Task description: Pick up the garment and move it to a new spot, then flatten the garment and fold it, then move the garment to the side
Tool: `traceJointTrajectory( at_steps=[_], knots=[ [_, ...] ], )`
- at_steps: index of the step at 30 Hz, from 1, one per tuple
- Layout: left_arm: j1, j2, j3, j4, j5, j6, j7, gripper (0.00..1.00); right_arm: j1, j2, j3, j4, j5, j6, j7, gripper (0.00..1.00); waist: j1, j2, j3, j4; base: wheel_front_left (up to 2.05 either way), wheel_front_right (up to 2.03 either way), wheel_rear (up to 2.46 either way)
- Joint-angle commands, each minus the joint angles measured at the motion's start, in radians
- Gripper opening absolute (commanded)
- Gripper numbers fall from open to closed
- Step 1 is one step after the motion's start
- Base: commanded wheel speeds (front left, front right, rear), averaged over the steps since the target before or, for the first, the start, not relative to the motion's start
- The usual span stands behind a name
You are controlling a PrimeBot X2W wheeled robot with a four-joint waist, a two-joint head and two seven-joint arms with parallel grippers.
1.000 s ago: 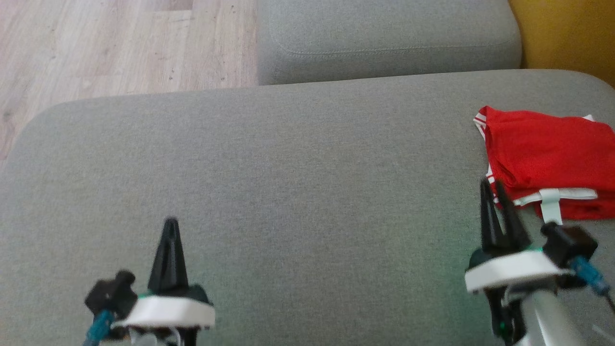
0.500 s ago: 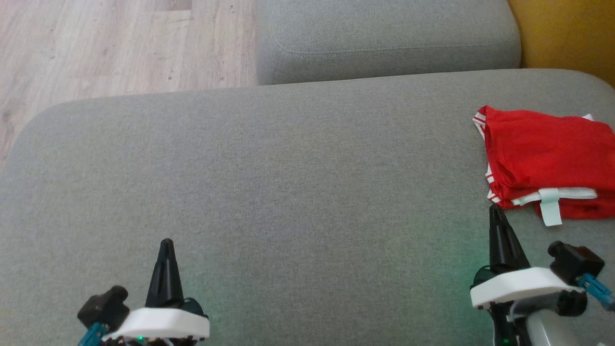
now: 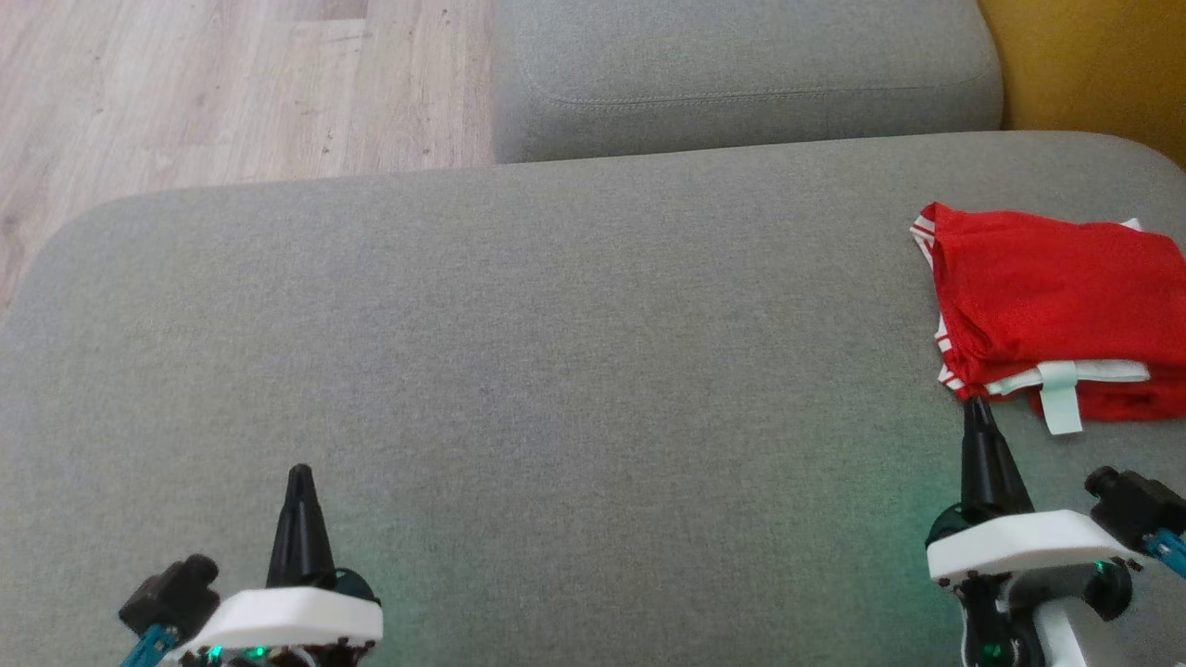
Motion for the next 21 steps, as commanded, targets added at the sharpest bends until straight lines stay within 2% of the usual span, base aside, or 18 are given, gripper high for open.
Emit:
traceJointTrajectory(
  at_steps=[1, 21],
  knots=[
    [-0.051, 0.002, 0.021, -0.038, -0.025, -0.009, 0.008, 0.00, -0.053, -0.002, -0.002, -0.040, 0.032, 0.000, 0.009, 0.00, 0.0000, 0.0000, 0.000, 0.000, 0.00, 0.00, 0.00],
    [-0.059, 0.003, 0.059, -0.048, -0.200, -0.015, 0.064, 0.00, -0.053, -0.003, -0.024, -0.055, 0.236, 0.000, 0.064, 0.00, 0.0000, 0.0000, 0.002, -0.004, 0.00, 0.00, 0.00]
  ],
)
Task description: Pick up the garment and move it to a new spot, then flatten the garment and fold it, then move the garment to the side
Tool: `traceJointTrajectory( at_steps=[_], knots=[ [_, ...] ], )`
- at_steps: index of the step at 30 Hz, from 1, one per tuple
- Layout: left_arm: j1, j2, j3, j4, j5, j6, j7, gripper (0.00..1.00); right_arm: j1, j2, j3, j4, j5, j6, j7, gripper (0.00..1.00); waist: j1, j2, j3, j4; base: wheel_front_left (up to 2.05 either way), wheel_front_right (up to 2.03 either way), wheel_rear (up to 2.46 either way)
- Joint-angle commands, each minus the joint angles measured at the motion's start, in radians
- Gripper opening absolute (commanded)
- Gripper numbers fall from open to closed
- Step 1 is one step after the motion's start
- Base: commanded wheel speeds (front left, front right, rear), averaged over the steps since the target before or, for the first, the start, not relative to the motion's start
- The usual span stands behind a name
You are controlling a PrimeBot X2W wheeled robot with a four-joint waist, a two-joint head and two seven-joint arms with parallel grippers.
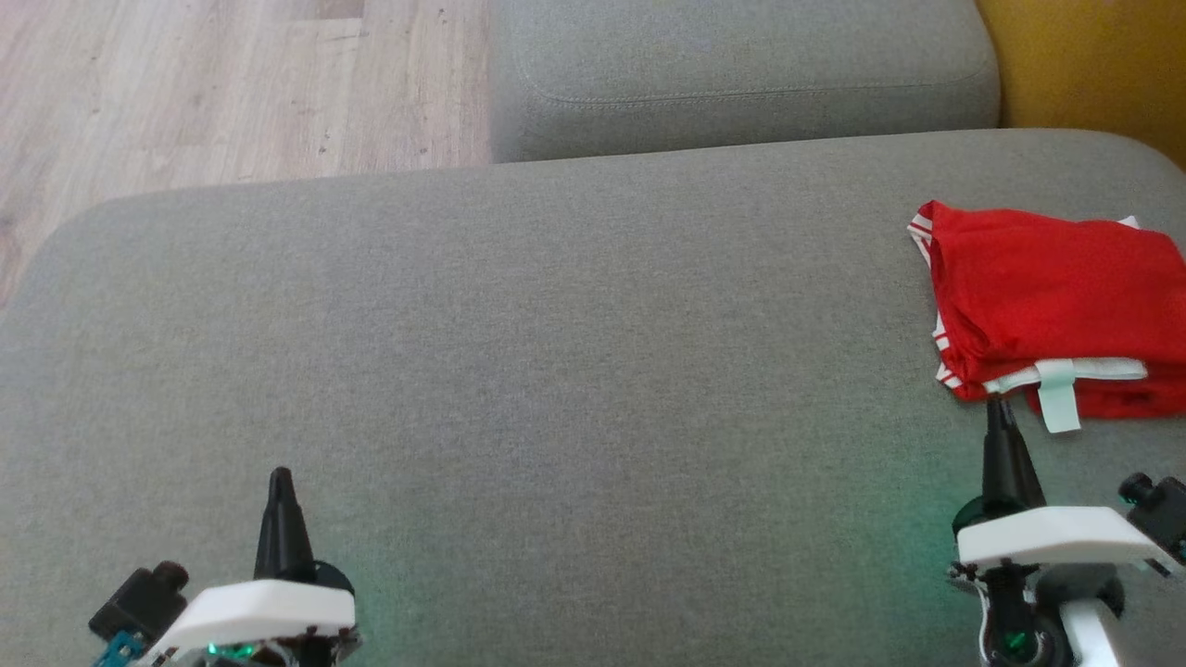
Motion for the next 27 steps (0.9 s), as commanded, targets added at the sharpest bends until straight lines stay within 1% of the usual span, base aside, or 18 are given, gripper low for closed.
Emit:
traceJointTrajectory(
  at_steps=[1, 27],
  knots=[
    [-0.058, 0.003, 0.027, -0.034, -0.026, -0.007, 0.006, 0.00, -0.053, -0.003, 0.002, -0.038, 0.033, 0.000, 0.010, 0.00, 0.0000, 0.0000, 0.000, 0.000, 0.00, 0.00, 0.00],
    [-0.069, 0.004, 0.077, -0.047, -0.258, -0.016, 0.080, 0.00, -0.054, -0.004, -0.027, -0.057, 0.302, 0.000, 0.082, 0.00, 0.0000, 0.0000, 0.002, -0.005, 0.00, 0.00, 0.00]
  ],
)
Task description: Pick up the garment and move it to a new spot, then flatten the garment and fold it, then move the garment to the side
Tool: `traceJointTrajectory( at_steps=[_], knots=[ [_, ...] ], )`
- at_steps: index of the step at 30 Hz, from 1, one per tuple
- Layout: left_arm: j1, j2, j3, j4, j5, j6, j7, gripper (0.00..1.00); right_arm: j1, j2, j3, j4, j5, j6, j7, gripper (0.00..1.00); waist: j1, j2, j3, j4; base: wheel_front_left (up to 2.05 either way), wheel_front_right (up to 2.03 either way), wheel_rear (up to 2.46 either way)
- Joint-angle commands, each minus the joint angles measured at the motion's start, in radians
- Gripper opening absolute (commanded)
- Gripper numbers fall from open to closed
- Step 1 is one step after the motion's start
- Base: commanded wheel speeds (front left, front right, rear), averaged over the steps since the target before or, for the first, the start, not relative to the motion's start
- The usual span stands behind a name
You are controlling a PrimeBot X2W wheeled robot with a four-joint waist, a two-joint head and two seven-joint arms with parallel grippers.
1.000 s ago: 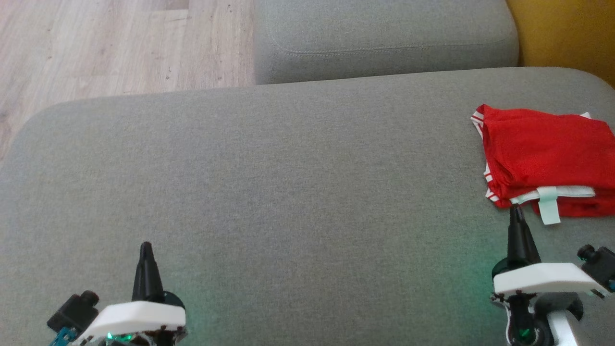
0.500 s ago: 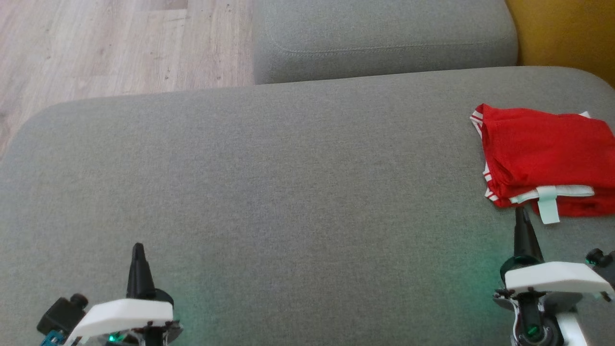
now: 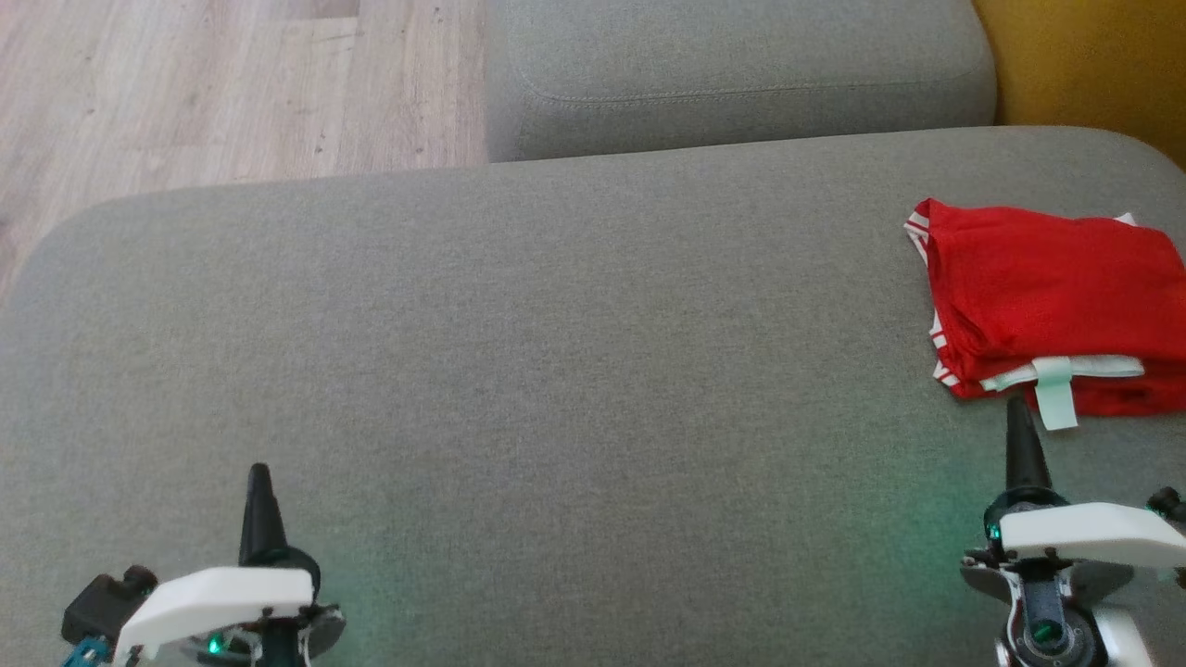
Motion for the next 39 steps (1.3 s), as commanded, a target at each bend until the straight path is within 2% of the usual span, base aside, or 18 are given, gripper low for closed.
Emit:
traceJointTrajectory(
  at_steps=[1, 39],
  knots=[
    [-0.049, 0.004, 0.034, -0.036, -0.019, -0.008, 0.005, 0.00, -0.054, -0.004, 0.010, -0.040, 0.025, 0.000, 0.006, 0.00, 0.0000, 0.0000, 0.000, 0.000, 0.00, 0.00, 0.00],
    [-0.067, 0.007, 0.112, -0.058, -0.380, -0.021, 0.120, 0.00, -0.055, -0.005, -0.035, -0.070, 0.443, -0.001, 0.118, 0.00, 0.0000, 0.0000, 0.003, -0.007, 0.00, 0.00, 0.00]
  ],
)
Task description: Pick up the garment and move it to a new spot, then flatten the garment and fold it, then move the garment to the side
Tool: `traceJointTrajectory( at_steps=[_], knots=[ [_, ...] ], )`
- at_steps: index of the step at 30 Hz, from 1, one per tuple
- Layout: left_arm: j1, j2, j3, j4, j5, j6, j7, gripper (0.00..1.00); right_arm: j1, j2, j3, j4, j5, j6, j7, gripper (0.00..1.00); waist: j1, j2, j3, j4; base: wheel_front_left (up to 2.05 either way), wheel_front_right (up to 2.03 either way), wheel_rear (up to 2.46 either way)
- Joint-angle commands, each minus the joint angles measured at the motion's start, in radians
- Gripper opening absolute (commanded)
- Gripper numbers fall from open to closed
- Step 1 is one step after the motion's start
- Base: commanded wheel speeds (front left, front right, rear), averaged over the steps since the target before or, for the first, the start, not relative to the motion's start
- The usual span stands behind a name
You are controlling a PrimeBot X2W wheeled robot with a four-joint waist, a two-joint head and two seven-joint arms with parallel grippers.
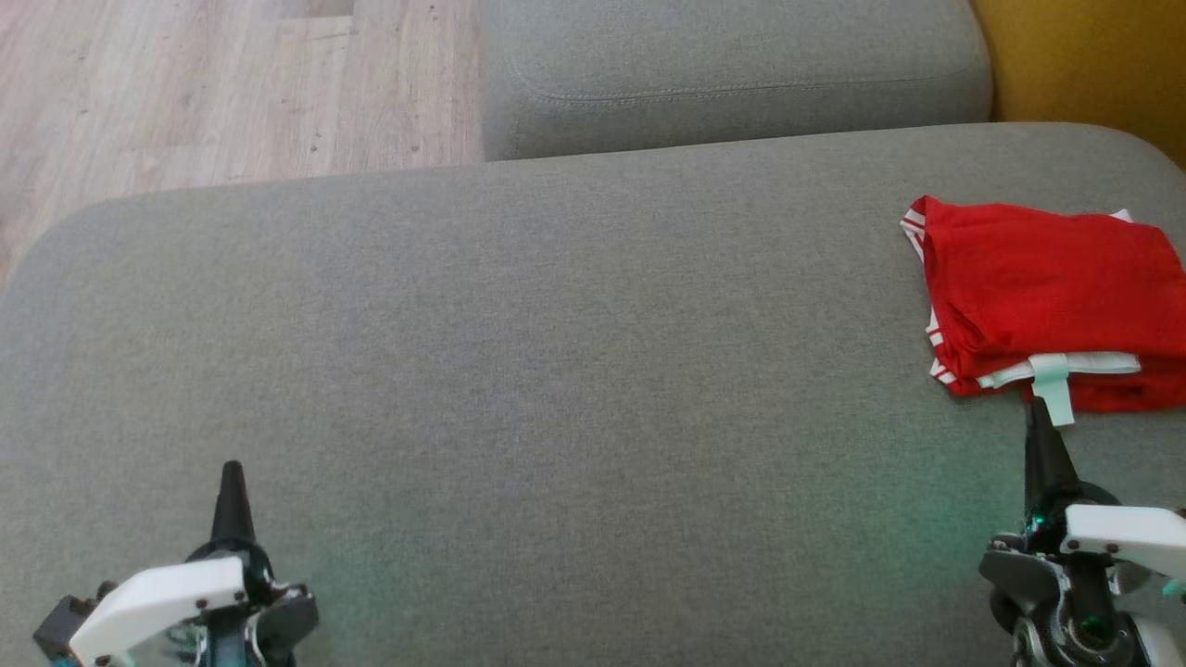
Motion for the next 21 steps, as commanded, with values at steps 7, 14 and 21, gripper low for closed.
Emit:
traceJointTrajectory(
  at_steps=[7, 14, 21],
  knots=[
    [-0.058, 0.007, 0.046, -0.039, -0.079, -0.013, 0.029, 0.00, -0.055, -0.005, 0.005, -0.049, 0.093, -0.001, 0.028, 0.00, 0.0000, 0.0000, 0.001, -0.001, 0.00, 0.00, 0.00],
    [-0.060, 0.007, 0.054, -0.042, -0.115, -0.015, 0.040, 0.00, -0.055, -0.005, 0.001, -0.052, 0.134, -0.001, 0.040, 0.00, 0.0000, 0.0000, 0.001, -0.002, 0.00, 0.00, 0.00],
    [-0.060, 0.007, 0.054, -0.042, -0.115, -0.015, 0.040, 0.00, -0.055, -0.005, 0.001, -0.052, 0.134, -0.001, 0.040, 0.00, 0.0000, 0.0000, 0.001, -0.002, 0.00, 0.00, 0.00]
  ],
)
